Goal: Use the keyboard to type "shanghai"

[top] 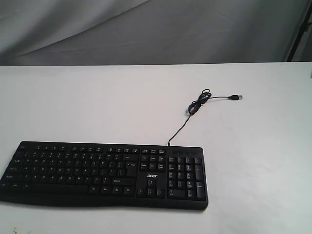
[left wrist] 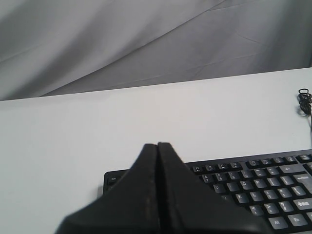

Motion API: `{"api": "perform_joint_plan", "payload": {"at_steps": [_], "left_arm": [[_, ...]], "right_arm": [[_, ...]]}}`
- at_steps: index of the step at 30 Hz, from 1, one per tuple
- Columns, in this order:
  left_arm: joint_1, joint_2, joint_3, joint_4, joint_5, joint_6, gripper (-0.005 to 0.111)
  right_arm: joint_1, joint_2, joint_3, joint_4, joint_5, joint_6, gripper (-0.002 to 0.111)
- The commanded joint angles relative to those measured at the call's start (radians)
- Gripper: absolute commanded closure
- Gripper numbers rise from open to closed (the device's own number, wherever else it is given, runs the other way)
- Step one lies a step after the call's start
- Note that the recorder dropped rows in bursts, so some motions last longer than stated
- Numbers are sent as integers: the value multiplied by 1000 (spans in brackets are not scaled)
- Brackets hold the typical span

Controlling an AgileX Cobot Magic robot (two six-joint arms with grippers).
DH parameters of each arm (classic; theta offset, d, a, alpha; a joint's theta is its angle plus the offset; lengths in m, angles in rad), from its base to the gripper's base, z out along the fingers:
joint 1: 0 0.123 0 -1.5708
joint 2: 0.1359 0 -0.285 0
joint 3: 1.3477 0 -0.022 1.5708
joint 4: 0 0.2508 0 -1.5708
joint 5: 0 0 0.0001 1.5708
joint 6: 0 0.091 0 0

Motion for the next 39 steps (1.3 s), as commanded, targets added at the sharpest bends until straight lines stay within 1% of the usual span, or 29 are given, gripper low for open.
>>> {"api": "perform_joint_plan", "payload": {"at_steps": [1,5,9,13,14,16,18,23,26,30,39], "left_arm": [[-4,-3,4,1,-5,0,107],[-4,-3,4,1,-5,0,107],[-4,-3,4,1,-5,0,107],[-4,-3,4,1,-5,0,107],[-4,-3,4,1,-5,0,107],[-4,-3,4,1,-5,0,107],[-4,-3,4,1,-5,0,107],[-4,-3,4,1,-5,0,107],[-4,-3,4,1,-5,0,107],[-4,-3,4,1,-5,0,107],[-4,-3,4,1,-5,0,107]], "right_arm": [[-119,-245,125,-17,-13,15,108],[-145,-434,221,-17,56,25,108],[-142,-525,316,-25,118,25,108],[-142,-616,444,-25,117,37,108],[-142,-654,481,-23,111,90,108],[-142,-694,510,-23,114,129,108],[-142,-717,526,-48,116,129,108],[-142,-781,532,-209,179,129,108],[-142,-789,535,-209,191,129,108],[-142,-789,585,-209,186,129,108],[-142,-789,585,-209,183,105,108]]}}
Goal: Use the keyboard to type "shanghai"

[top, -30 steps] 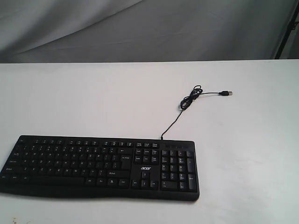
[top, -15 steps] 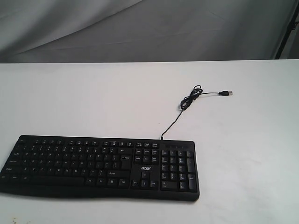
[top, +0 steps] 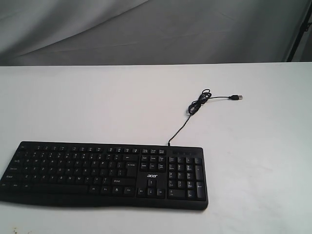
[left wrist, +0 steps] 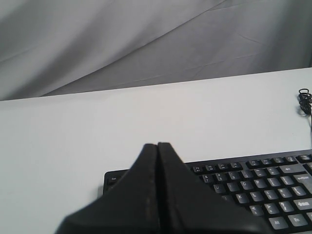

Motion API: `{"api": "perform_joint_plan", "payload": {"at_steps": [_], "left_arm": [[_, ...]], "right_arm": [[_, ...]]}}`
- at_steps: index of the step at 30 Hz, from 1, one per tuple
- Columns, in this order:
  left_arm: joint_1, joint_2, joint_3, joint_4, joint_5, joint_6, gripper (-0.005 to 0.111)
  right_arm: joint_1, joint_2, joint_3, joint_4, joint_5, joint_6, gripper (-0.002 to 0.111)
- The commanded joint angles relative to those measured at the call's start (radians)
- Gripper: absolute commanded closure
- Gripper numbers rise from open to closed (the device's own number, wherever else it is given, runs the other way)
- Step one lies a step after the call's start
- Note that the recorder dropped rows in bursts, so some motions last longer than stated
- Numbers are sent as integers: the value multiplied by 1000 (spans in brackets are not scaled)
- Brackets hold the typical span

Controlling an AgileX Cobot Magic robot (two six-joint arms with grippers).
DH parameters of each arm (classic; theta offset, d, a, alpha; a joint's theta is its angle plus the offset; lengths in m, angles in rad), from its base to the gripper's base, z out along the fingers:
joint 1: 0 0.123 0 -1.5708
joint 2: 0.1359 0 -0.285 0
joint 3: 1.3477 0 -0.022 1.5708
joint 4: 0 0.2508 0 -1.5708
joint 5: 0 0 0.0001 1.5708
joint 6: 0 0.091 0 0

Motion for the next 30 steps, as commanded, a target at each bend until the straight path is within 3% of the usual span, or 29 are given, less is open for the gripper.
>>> {"api": "perform_joint_plan", "payload": {"at_steps": [1,30], "left_arm": [[-4,-3,4,1,-5,0,107],[-4,-3,4,1,-5,0,107]], "right_arm": [[-7,-5,4,-3,-5,-7,108],[-7,-5,4,8,-5,-5,108]]}}
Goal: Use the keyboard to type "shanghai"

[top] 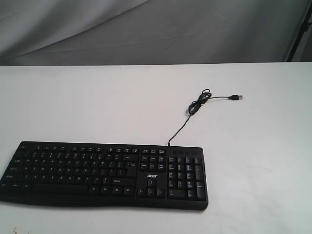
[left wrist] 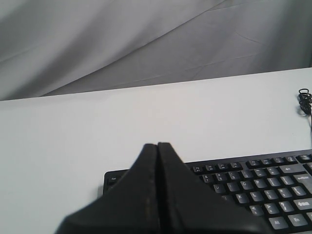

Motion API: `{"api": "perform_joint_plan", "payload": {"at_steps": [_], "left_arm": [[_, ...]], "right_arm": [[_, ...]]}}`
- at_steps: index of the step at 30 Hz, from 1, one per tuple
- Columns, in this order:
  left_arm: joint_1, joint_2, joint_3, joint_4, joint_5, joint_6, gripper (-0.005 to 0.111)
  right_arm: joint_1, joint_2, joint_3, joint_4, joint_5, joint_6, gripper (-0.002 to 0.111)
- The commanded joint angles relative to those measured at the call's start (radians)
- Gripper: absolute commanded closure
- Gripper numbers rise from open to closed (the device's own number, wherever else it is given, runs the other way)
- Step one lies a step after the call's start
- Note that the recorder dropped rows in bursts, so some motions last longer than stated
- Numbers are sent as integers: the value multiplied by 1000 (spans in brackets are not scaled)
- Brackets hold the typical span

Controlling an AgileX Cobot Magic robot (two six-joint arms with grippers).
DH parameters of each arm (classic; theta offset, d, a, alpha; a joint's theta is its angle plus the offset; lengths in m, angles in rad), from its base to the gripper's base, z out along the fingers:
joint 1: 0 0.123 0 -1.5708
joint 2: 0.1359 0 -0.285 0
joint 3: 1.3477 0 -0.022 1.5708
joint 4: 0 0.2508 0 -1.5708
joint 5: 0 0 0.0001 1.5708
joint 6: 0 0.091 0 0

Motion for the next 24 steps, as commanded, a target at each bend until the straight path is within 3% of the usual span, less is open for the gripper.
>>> {"api": "perform_joint_plan", "payload": {"at_steps": [1,24], "left_arm": [[-4,-3,4,1,-5,0,107],[-4,-3,4,1,-5,0,107]], "right_arm": [[-7,-5,4,6,-5,-1,108],[-7,-5,4,-3,-5,-1,108]]}}
